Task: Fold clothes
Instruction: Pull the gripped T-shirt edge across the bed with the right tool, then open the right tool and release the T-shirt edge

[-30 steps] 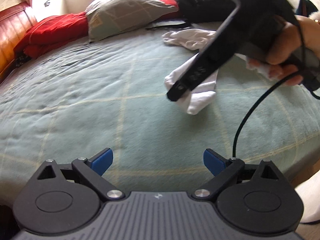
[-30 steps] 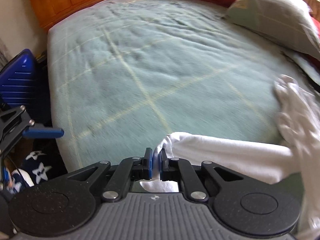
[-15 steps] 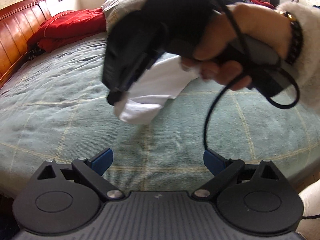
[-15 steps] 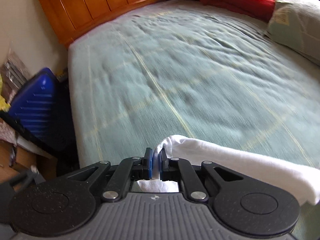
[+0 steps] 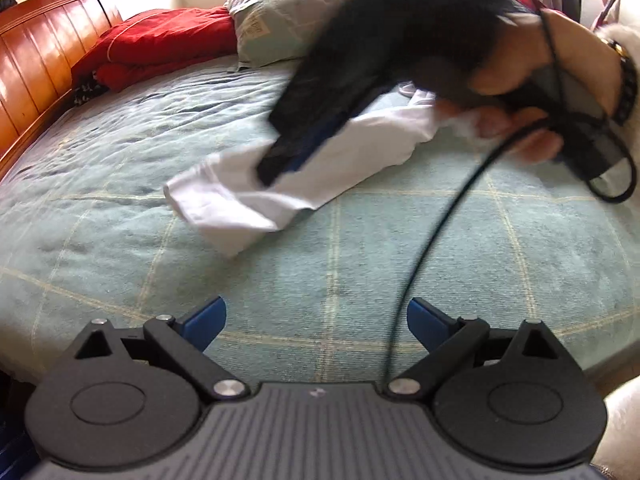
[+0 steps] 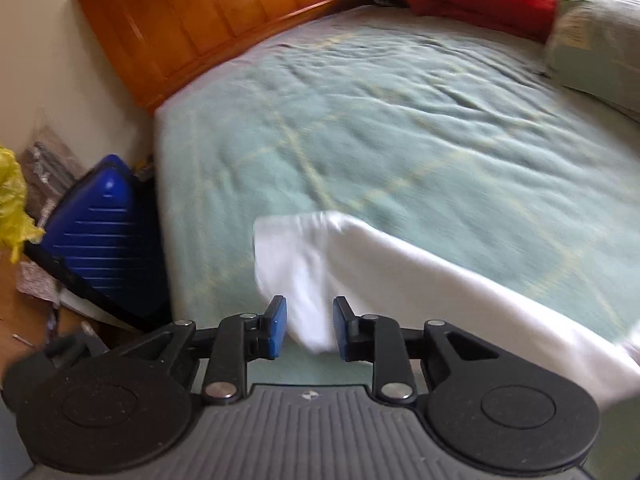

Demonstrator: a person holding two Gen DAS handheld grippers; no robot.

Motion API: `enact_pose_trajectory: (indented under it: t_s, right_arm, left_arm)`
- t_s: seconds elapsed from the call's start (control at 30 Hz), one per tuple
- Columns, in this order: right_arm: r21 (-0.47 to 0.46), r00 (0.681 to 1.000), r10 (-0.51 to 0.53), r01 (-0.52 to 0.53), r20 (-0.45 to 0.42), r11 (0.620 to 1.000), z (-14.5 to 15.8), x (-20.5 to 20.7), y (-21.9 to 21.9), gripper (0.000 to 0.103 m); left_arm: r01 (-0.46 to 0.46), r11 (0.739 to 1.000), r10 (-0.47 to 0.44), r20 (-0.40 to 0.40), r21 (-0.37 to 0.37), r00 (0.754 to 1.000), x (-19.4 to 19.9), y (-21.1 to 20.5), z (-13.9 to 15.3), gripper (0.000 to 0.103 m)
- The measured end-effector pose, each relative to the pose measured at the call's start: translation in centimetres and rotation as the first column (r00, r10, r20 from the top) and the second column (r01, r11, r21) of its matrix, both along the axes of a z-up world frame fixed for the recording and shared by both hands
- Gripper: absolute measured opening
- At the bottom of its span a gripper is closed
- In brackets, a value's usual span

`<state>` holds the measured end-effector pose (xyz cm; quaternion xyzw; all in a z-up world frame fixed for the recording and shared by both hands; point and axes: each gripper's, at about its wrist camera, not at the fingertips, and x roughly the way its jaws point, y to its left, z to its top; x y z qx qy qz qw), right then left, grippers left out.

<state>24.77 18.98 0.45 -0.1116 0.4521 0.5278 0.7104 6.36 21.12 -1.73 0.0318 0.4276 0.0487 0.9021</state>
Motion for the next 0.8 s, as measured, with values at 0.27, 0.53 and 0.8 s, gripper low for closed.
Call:
enact_pose_trajectory:
  t_s: [0.27, 0.53, 0.8]
  right_arm:
    - [-0.049, 0.985, -0.151, 0.155, 0.081, 0.987, 0.4, 4.1, -6.6, 0.030]
    - [-0.078, 0.976, -0.182, 0.192, 0.118, 0.978, -1.4, 10.1, -6.4, 0.030]
    - [-0.099, 0.996, -0.093, 0.092, 0.000, 0.991, -4.7, 10.7, -4.8, 0.029]
  left_arm:
    - [0.048, 0.997, -0.048, 0.014, -0.055, 0.999, 1.7, -0.2, 0.3, 0.097]
    - [0.057, 0.991, -0.052, 0.043, -0.123, 0.998, 1.1, 0.5, 1.8, 0.099]
    - [0.006, 0.991, -0.003, 0.029, -0.133, 1.000, 1.9, 1.3, 2.1, 0.101]
